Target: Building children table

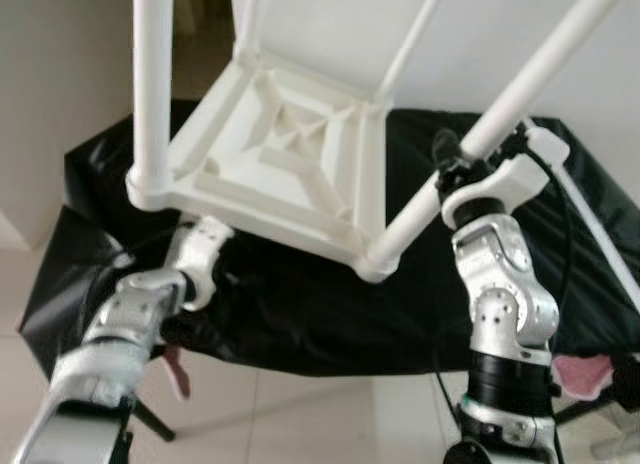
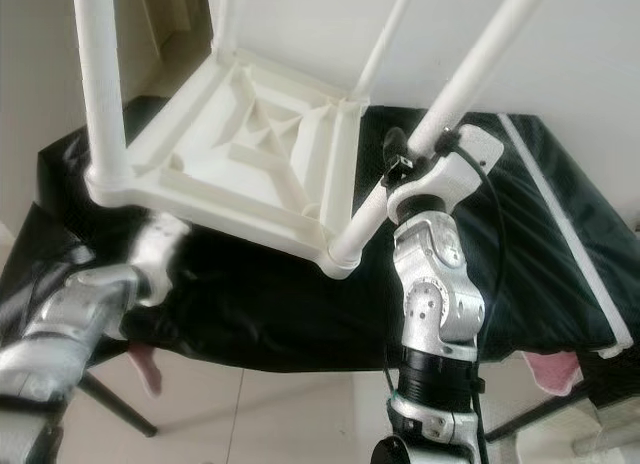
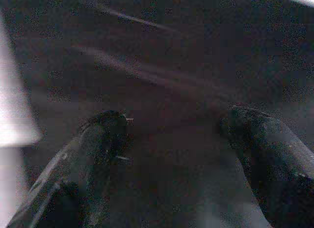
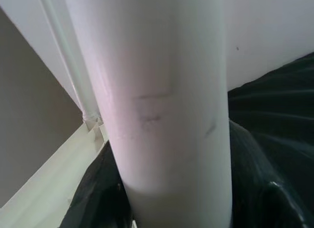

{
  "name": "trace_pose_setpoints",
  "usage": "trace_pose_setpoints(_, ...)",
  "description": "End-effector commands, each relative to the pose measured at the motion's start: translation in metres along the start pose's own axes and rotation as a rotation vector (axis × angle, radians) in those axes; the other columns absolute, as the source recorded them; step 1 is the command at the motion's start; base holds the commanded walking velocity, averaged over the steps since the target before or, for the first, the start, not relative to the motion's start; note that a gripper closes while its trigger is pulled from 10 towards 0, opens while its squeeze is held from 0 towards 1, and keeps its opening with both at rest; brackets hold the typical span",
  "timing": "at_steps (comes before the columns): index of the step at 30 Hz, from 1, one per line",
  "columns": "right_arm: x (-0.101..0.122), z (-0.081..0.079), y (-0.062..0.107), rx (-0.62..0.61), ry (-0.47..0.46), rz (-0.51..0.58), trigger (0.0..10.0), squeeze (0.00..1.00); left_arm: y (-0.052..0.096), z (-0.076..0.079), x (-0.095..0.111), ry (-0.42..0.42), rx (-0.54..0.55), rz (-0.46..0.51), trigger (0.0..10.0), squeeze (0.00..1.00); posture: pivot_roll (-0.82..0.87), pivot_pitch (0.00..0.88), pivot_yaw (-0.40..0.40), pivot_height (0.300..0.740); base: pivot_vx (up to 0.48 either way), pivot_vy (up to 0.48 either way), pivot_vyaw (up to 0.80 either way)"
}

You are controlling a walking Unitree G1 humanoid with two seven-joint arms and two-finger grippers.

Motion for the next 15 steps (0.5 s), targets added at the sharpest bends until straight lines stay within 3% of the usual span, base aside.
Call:
trace_pose_setpoints(1, -0.006, -0.005, 0.005, -0.015, -0.231, -0.021, 10.0, 0.00, 0.000, -0.011, -0.004, 0.027, 0.090, 0.007, 10.0, 0.00, -0.04, 0.038, -0.002, 0.740, 0.000, 0.000, 0.00)
trace_pose_setpoints(3, -0.009, 0.001, 0.008, -0.020, -0.309, -0.043, 10.0, 0.00, -0.001, -0.020, 0.013, 0.099, 0.201, 0.120, 10.0, 0.00, -0.05, 0.036, 0.005, 0.740, 0.000, 0.000, 0.00)
trace_pose_setpoints(6, -0.013, 0.004, 0.011, -0.024, -0.337, -0.056, 10.0, 0.00, -0.001, -0.023, 0.024, 0.129, 0.237, 0.189, 10.0, 0.00, -0.05, 0.035, 0.010, 0.740, 0.000, 0.000, 0.00)
trace_pose_setpoints(7, -0.016, 0.008, 0.014, -0.030, -0.368, -0.069, 10.0, 0.00, -0.001, -0.025, 0.038, 0.196, 0.255, 0.267, 10.0, 0.00, -0.05, 0.036, 0.015, 0.740, 0.000, 0.000, 0.00)
trace_pose_setpoints(8, -0.016, 0.008, 0.014, -0.030, -0.368, -0.069, 10.0, 0.00, -0.001, -0.025, 0.038, 0.196, 0.255, 0.267, 10.0, 0.00, -0.05, 0.036, 0.015, 0.740, 0.000, 0.000, 0.00)
trace_pose_setpoints(11, -0.025, 0.016, 0.019, -0.031, -0.423, -0.099, 10.0, 0.00, -0.004, -0.017, 0.071, 0.305, 0.194, 0.439, 10.0, 0.00, -0.06, 0.038, 0.018, 0.740, 0.000, 0.000, 0.00)
trace_pose_setpoints(13, -0.025, 0.016, 0.019, -0.031, -0.423, -0.099, 10.0, 0.00, -0.004, -0.017, 0.071, 0.305, 0.194, 0.439, 10.0, 0.00, -0.06, 0.038, 0.018, 0.740, 0.000, 0.000, 0.00)
trace_pose_setpoints(15, -0.035, 0.024, 0.023, -0.033, -0.471, -0.131, 10.0, 0.00, -0.004, 0.000, 0.104, 0.429, 0.056, 0.601, 10.0, 0.00, -0.06, 0.043, 0.020, 0.740, 0.000, 0.000, 0.00)
Point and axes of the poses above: a point about 5 cm out from each wrist's last joint towards the gripper, its own y axis pointing back from the gripper into the wrist, its own x axis along the axis of the wrist's last joint, z = x × y, the point moved 1 cm from there along -y, pointing out of the wrist towards the gripper, and after that the axes turned 10 degrees about y, right-handed, at the moved point
